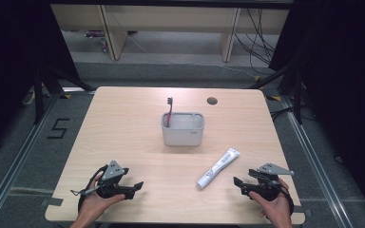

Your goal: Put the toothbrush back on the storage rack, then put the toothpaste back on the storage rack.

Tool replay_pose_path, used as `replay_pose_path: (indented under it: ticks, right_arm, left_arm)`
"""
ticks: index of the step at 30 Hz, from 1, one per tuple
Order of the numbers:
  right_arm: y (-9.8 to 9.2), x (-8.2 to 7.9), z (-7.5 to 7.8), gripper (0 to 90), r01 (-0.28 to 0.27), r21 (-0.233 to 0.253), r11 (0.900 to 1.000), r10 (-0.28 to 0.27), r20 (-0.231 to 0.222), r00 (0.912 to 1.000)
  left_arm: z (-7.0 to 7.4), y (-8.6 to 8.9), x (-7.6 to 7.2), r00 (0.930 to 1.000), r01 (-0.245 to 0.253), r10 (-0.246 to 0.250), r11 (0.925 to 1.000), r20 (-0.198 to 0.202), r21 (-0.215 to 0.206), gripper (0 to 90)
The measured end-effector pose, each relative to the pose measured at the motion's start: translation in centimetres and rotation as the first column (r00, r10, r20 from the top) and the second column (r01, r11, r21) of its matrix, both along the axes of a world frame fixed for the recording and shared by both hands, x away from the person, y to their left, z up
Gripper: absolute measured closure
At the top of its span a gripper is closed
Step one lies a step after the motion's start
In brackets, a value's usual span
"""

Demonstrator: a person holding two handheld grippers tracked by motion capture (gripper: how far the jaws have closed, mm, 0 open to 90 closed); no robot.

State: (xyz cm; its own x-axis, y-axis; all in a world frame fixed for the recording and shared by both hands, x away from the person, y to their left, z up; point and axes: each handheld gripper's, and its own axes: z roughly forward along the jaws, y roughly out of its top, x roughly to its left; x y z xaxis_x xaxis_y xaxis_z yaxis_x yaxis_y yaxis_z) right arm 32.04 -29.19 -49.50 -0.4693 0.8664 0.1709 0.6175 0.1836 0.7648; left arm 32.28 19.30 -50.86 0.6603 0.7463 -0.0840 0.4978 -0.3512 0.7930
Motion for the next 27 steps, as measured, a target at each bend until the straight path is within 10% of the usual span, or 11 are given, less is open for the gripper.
replay_pose_path:
  ticks: [14, 17, 27]
  right_arm:
    - [0.4, -0.4, 0.2, 25.2, 0.029, 0.024, 0.999, -0.027, -0.053, 0.9982]
    - [0.1, -0.1, 0.1, 25.2, -0.007, -0.02, 1.0, 0.008, 0.015, 0.9999]
    - [1.2, -0.1, 0.7, 32.6, -0.047, 0.01, 0.999, 0.047, 0.035, 0.9983]
  left_arm:
    - [0.2, 0.1, -2.0, 0.9987, -0.001, -0.002, 0.9985, 0.05, 0.054, 20.7]
    - [0.2, 0.3, -1.9, 0.9985, -0.016, 0.013, 0.9974, 0.054, 0.07, 20.7]
    - [-0.1, 0.0, -1.9, 0.9989, -0.005, 0.0, 0.996, 0.047, 0.089, 20.7]
